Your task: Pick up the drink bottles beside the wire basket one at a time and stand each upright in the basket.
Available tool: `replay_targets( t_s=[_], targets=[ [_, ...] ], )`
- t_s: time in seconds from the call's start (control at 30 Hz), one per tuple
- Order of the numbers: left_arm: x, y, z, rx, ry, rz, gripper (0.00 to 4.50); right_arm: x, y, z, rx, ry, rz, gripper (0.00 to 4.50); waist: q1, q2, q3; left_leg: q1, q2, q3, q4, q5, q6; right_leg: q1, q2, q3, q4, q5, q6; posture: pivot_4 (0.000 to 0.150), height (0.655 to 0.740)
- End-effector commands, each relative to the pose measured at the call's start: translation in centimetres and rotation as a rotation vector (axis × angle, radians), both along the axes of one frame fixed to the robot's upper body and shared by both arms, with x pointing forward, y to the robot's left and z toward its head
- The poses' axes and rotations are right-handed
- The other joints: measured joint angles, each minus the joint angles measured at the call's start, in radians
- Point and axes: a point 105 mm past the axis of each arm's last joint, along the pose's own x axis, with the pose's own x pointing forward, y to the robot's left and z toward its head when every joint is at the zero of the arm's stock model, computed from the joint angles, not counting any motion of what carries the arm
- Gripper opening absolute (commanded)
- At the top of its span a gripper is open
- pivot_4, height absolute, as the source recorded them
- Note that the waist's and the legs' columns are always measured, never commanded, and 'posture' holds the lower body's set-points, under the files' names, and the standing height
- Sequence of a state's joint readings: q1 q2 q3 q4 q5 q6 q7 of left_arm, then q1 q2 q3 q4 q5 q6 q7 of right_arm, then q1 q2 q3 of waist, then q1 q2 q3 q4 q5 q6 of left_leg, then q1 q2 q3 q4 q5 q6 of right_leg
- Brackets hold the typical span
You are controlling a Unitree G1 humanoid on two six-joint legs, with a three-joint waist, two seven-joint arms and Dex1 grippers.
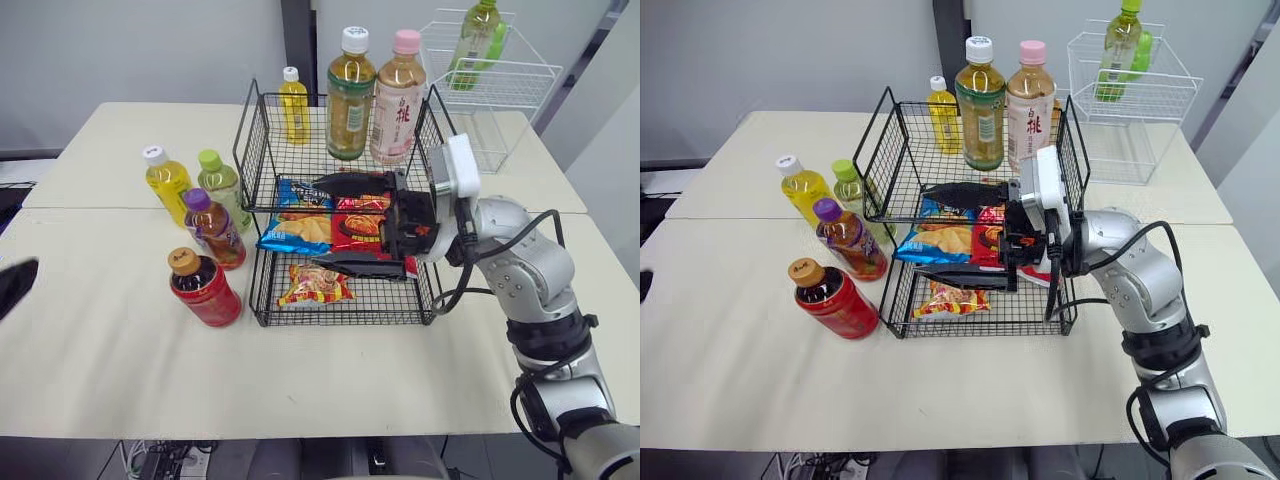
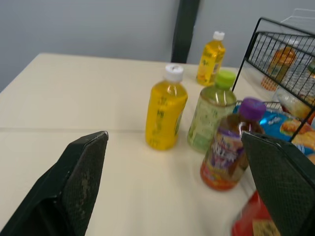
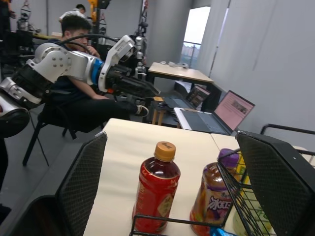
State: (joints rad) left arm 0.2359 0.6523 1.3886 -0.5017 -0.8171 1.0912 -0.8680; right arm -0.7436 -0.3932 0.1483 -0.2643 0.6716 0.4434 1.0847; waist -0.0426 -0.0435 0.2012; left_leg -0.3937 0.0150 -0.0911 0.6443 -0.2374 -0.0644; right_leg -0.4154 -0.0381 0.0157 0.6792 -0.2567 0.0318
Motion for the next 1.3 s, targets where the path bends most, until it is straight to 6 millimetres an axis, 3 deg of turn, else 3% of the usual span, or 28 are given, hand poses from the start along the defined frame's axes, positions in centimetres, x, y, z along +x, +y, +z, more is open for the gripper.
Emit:
replay_targets(
  t_s=[0.03, 0.2, 0.43, 0.67, 0.9, 1.13, 1.3],
  targets=[
    [-1.9, -1.4, 0.7, 0.028, -0.016, -0.034, 4.49, -0.7, 0.0, 0.8, 0.001, -0.031, 0.054, 4.5, 0.01, 0.0, 0.0, 0.003, 0.0, 0.0, 0.0, 0.0, 0.0, 0.003, 0.0, 0.0, 0.0, -0.001, -0.001, 0.15, 0.74],
    [-2.2, -1.8, 0.7, 0.021, -0.01, -0.038, 4.49, -0.6, 0.1, 0.8, 0.0, -0.035, 0.057, 4.5, 0.016, 0.001, 0.0, 0.013, 0.0, 0.0, -0.002, 0.0, 0.0, 0.011, 0.0, -0.001, 0.0, -0.009, -0.005, 0.15, 0.74],
    [1.7, -1.1, 2.5, 0.061, -0.107, -0.007, 4.49, 0.6, 0.0, 1.4, 0.057, -0.089, -0.098, 4.5, 0.016, 0.001, 0.0, 0.013, 0.0, 0.0, -0.002, 0.0, 0.0, 0.01, 0.001, 0.0, 0.0, -0.005, 0.0, 0.15, 0.74],
    [8.9, -0.9, 3.7, 0.128, -0.164, 0.003, 4.49, 1.0, -0.6, 1.5, 0.086, -0.113, -0.232, 4.5, 0.013, 0.001, 0.0, 0.013, 0.0, 0.001, -0.003, 0.0, 0.0, 0.01, 0.002, 0.0, 0.0, -0.002, -0.004, 0.15, 0.74],
    [17.7, -1.8, 3.0, 0.168, -0.176, -0.003, 4.49, 0.8, -1.3, 1.3, 0.091, -0.13, -0.346, 4.5, 0.015, 0.001, 0.0, 0.012, 0.0, 0.001, -0.004, 0.0, 0.0, 0.009, 0.002, 0.0, -0.001, -0.002, -0.003, 0.15, 0.74],
    [23.4, -3.7, 2.2, 0.187, -0.176, -0.025, 4.49, 0.4, -2.0, 1.1, 0.073, -0.141, -0.411, 4.5, 0.009, 0.001, 0.0, 0.011, 0.0, 0.001, -0.005, 0.0, 0.0, 0.008, 0.002, 0.0, -0.001, -0.001, -0.003, 0.15, 0.74],
    [25.8, -4.2, 1.9, 0.218, -0.176, 0.016, 4.49, 0.1, -2.4, 1.1, 0.063, -0.146, -0.437, 4.5, 0.01, 0.001, 0.0, 0.01, -0.001, 0.001, -0.005, 0.0, 0.0, 0.007, 0.002, 0.0, -0.001, -0.001, -0.003, 0.15, 0.74]
  ],
)
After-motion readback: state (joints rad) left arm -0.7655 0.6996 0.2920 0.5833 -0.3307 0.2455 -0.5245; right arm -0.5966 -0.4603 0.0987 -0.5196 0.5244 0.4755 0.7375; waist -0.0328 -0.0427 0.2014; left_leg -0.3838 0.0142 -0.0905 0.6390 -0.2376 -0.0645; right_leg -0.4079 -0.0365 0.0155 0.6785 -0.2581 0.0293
